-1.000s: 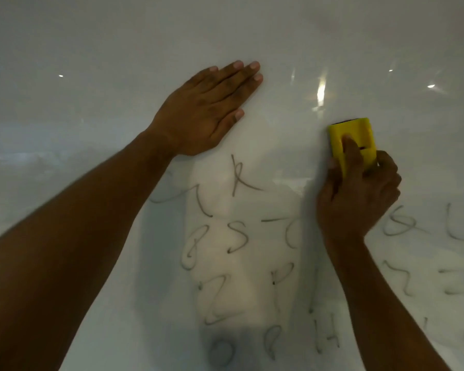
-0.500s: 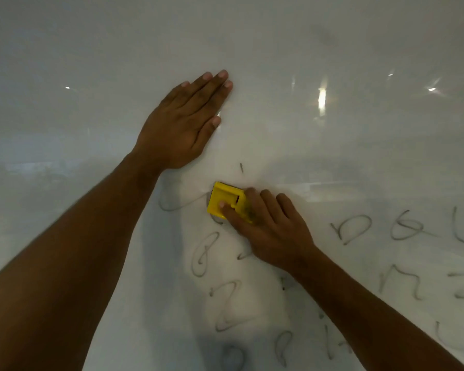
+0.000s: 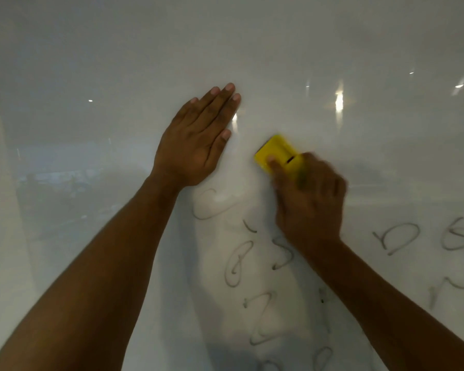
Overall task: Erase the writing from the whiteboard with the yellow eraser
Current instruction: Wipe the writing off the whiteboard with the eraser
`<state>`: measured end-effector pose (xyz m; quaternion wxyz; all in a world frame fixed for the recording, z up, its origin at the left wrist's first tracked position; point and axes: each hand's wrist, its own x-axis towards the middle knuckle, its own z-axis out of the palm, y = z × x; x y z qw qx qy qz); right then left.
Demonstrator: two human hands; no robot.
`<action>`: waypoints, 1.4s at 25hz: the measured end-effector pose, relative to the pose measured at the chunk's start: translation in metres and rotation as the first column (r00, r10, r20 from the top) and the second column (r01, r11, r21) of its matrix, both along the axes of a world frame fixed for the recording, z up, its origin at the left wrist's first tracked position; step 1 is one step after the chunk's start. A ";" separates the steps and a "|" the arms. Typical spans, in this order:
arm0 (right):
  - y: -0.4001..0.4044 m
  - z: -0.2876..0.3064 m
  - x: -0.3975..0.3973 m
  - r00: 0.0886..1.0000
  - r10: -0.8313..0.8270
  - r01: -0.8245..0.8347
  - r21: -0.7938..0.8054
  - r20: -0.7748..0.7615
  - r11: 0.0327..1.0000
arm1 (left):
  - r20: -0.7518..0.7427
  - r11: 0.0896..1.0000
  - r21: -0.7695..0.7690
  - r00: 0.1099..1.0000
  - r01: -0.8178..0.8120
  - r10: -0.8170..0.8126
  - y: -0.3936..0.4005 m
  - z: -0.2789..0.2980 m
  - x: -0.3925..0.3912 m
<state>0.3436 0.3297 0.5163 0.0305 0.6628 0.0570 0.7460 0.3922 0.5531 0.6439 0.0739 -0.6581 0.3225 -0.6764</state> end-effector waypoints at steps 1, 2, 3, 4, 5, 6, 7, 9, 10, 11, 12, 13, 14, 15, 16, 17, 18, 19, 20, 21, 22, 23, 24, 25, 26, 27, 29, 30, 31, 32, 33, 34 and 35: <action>0.011 -0.016 0.003 1.000 0.001 -0.003 -0.266 -0.007 0.964 | 0.001 1.000 -0.004 1.000 0.014 -0.014 0.000 -0.002 0.002; 0.014 -0.027 0.004 0.999 -0.033 0.021 -0.555 -0.013 0.831 | 0.004 1.000 -0.009 1.000 0.028 -0.027 0.000 -0.003 0.003; 0.011 -0.027 0.005 0.997 -0.072 0.042 -0.708 -0.013 0.705 | 0.010 0.999 -0.018 0.999 0.039 -0.039 0.000 -0.004 0.004; 0.007 -0.019 0.008 0.995 -0.093 0.041 -0.714 -0.035 0.699 | 0.019 0.998 -0.031 0.999 0.051 -0.050 0.001 -0.005 0.005; 0.007 -0.007 0.008 0.996 -0.080 0.037 -0.586 -0.049 0.810 | 0.030 0.997 -0.042 0.998 0.059 -0.058 0.003 -0.005 0.006; 0.014 0.002 0.006 0.998 -0.013 -0.013 -0.386 -0.064 0.922 | 0.035 0.996 -0.054 0.997 0.065 -0.063 0.005 -0.006 0.007; 0.025 0.002 0.007 0.997 0.044 -0.061 -0.262 -0.069 0.963 | 0.029 0.995 -0.072 0.997 0.073 -0.071 0.007 -0.007 0.008; 0.052 -0.022 0.013 0.991 0.014 -0.083 -0.545 -0.130 0.834 | -0.004 0.988 -0.111 0.994 0.112 -0.113 0.010 -0.008 0.009; 0.055 -0.028 0.013 0.990 -0.047 -0.067 -0.731 -0.134 0.679 | -0.022 0.983 -0.128 0.991 0.131 -0.135 0.011 -0.010 0.009; 0.051 -0.023 0.016 0.990 -0.072 -0.058 -0.815 -0.121 0.576 | -0.034 0.980 -0.138 0.988 0.143 -0.149 0.012 -0.010 0.010; 0.046 -0.014 0.020 0.992 -0.061 -0.051 -0.797 -0.110 0.602 | -0.040 0.979 -0.143 0.987 0.148 -0.155 0.013 -0.011 0.011; 0.047 -0.005 0.019 0.993 -0.023 -0.066 -0.693 -0.118 0.717 | -0.036 0.979 -0.142 0.987 0.149 -0.155 0.014 -0.011 0.011; 0.052 -0.002 0.016 0.991 0.031 -0.101 -0.557 -0.134 0.824 | -0.026 0.979 -0.143 0.989 0.144 -0.149 0.014 -0.011 0.012; 0.061 -0.009 0.017 0.989 0.049 -0.112 -0.492 -0.139 0.863 | -0.013 0.981 -0.142 0.990 0.135 -0.138 0.015 -0.011 0.011; 0.069 -0.025 0.017 0.987 0.036 -0.118 -0.559 -0.156 0.821 | -0.003 0.983 -0.136 0.992 0.125 -0.127 0.014 -0.011 0.011; 0.071 -0.039 0.013 0.985 0.008 -0.123 -0.677 -0.171 0.726 | 0.004 0.985 -0.128 0.993 0.115 -0.116 0.014 -0.012 0.010; 0.065 -0.043 0.010 0.985 -0.043 -0.099 -0.758 -0.165 0.644 | 0.011 0.987 -0.121 0.994 0.108 -0.108 0.014 -0.012 0.010; 0.053 -0.036 0.011 0.986 -0.061 -0.081 -0.763 -0.156 0.642 | 0.013 0.988 -0.117 0.994 0.105 -0.105 0.014 -0.013 0.009; 0.042 -0.023 0.012 0.989 -0.044 -0.065 -0.677 -0.143 0.733 | 0.009 0.987 -0.118 0.994 0.111 -0.111 0.013 -0.013 0.010; 0.035 -0.011 0.010 0.992 -0.006 -0.062 -0.525 -0.127 0.849 | 0.003 0.983 -0.130 0.991 0.130 -0.131 0.013 -0.014 0.011; 0.035 -0.004 0.007 0.993 0.016 -0.060 -0.376 -0.120 0.925 | 0.005 0.972 -0.167 0.986 0.163 -0.165 0.014 -0.016 0.011; 0.039 -0.006 0.007 0.992 0.010 -0.053 -0.340 -0.129 0.939 | 0.016 0.950 -0.232 0.978 0.208 -0.210 0.017 -0.019 0.011; 0.045 -0.016 0.006 0.989 -0.003 -0.066 -0.455 -0.149 0.888 | 0.029 0.918 -0.307 0.967 0.250 -0.253 0.020 -0.022 0.012; 0.044 -0.023 0.003 0.987 -0.033 -0.071 -0.612 -0.157 0.787 | 0.030 0.888 -0.375 0.961 0.265 -0.274 0.024 -0.027 0.013; 0.036 -0.019 0.002 0.987 -0.081 -0.041 -0.701 -0.140 0.712 | 0.020 0.871 -0.421 0.963 0.253 -0.270 0.028 -0.035 0.013; 0.027 -0.008 0.002 0.986 -0.100 -0.016 -0.676 -0.132 0.737 | 0.002 0.870 -0.440 0.969 0.224 -0.248 0.032 -0.043 0.013; 0.023 0.015 0.002 0.988 0.006 -0.055 -0.316 -0.154 0.947 | -0.027 0.885 -0.440 0.982 0.154 -0.185 0.039 -0.060 0.015; 0.029 0.012 0.002 0.986 0.053 -0.084 -0.200 -0.156 0.976 | -0.030 0.889 -0.439 0.987 0.129 -0.158 0.041 -0.068 0.015; 0.038 -0.002 0.005 0.982 0.031 -0.082 -0.272 -0.186 0.959 | -0.033 0.893 -0.438 0.990 0.107 -0.135 0.042 -0.072 0.014; 0.045 -0.028 0.005 0.978 -0.023 -0.085 -0.495 -0.207 0.865 | -0.044 0.895 -0.437 0.992 0.087 -0.118 0.041 -0.076 0.013; 0.040 -0.048 0.002 0.977 -0.091 -0.067 -0.685 -0.193 0.726 | -0.058 0.897 -0.437 0.993 0.068 -0.103 0.040 -0.079 0.013; 0.026 -0.056 0.000 0.974 -0.136 -0.051 -0.755 -0.183 0.653 | -0.066 0.895 -0.442 0.994 0.052 -0.090 0.038 -0.083 0.013; 0.012 -0.055 0.000 0.971 -0.137 -0.042 -0.702 -0.196 0.711 | -0.072 0.892 -0.452 0.994 0.035 -0.076 0.037 -0.087 0.013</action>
